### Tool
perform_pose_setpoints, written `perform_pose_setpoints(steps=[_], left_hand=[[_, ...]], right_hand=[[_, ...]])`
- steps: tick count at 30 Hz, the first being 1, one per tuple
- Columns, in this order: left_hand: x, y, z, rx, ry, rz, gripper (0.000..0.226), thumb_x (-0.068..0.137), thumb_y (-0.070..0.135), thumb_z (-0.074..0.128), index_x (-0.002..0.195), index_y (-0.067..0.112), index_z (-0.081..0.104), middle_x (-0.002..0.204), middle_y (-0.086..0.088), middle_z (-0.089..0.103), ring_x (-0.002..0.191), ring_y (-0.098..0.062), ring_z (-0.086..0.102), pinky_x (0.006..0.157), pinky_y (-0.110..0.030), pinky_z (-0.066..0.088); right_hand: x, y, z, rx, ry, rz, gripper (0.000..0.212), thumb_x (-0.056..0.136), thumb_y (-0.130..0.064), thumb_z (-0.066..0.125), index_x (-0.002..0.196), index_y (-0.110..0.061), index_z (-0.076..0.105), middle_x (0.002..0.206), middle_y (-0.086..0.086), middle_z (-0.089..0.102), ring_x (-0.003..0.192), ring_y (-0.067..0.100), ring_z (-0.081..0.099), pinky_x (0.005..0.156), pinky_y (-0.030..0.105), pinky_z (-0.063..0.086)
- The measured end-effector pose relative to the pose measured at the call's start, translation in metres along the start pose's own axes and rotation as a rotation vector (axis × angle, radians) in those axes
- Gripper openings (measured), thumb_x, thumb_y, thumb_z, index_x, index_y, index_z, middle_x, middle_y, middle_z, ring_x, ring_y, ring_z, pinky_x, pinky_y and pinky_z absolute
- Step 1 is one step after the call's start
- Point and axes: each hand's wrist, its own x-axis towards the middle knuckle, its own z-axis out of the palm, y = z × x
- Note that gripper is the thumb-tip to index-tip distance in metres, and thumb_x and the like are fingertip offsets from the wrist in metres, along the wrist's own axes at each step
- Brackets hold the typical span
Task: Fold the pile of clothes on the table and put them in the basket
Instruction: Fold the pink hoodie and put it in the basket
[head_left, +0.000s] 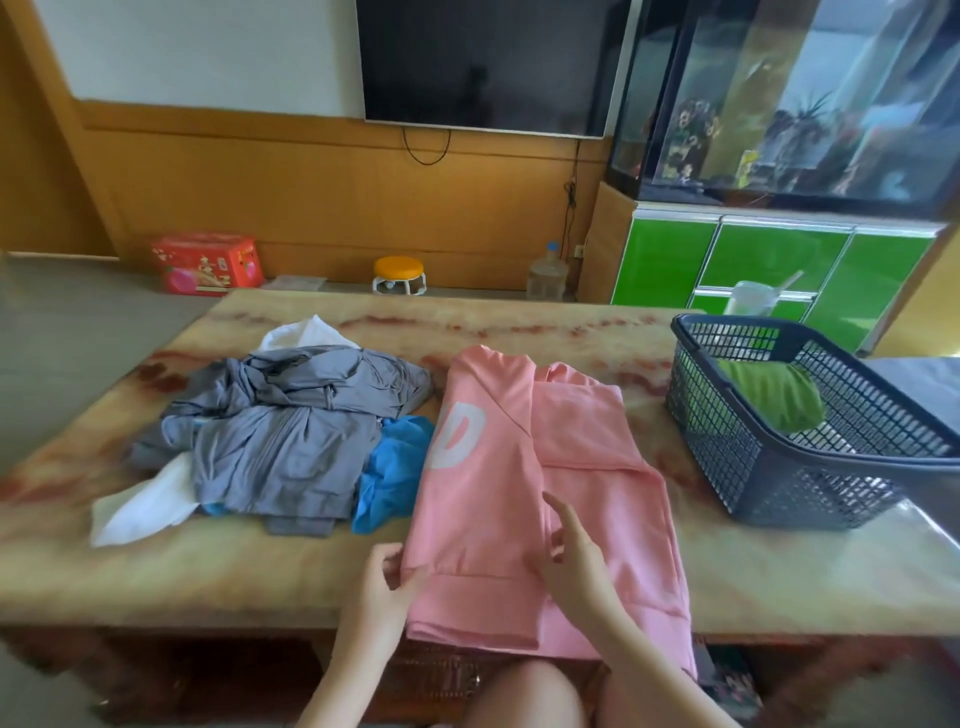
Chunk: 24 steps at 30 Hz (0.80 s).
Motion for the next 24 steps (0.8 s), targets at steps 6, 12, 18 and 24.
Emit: perform_pose_setpoints(steps=[6,12,18,24], left_hand=[[-0.011,-0.011,0.008,0.150,0.021,0.044,0.046,0.071,0.007,0.079,0.109,0.012,0.054,0.092,-0.005,0.060,0.084,-0.021,0.057,0.065,-0.022,0.039],[-0.014,-0.013,0.005,0.475,-0.010,0.183,0.070,0.076,0.018,0.076,0.137,0.018,0.041,0.123,-0.010,0.048,0.109,-0.026,0.051,0.088,-0.033,0.045],[0.001,0.000,0.036,0.780,-0.060,0.670,0.054,0.087,0.035,0.053,0.139,0.028,0.041,0.144,-0.012,0.043,0.130,-0.034,0.043,0.099,-0.044,0.041],[0.005,-0.023,0.057,1.047,-0.376,0.484,0.055,0.098,0.051,0.007,0.131,0.031,0.047,0.133,0.000,0.056,0.124,-0.018,0.044,0.105,-0.035,0.019]], right_hand=[[-0.010,0.006,0.003,-0.318,-0.133,-0.073,0.041,0.086,-0.009,0.047,0.120,-0.024,0.063,0.112,0.008,0.063,0.103,0.028,0.060,0.085,0.030,0.047],[-0.009,0.008,0.006,-0.494,-0.131,-0.165,0.034,0.093,-0.028,0.045,0.124,-0.029,0.058,0.097,0.000,0.048,0.107,0.027,0.055,0.082,0.032,0.043],[0.002,0.032,-0.018,-0.533,-0.012,-0.297,0.049,0.088,-0.047,0.051,0.136,-0.043,0.044,0.152,-0.004,0.021,0.142,0.019,0.013,0.106,0.032,0.029],[0.000,0.052,-0.001,-0.749,-0.170,-0.580,0.066,0.080,-0.057,0.031,0.141,-0.032,0.042,0.151,-0.010,0.026,0.140,0.022,0.031,0.116,0.039,0.009]])
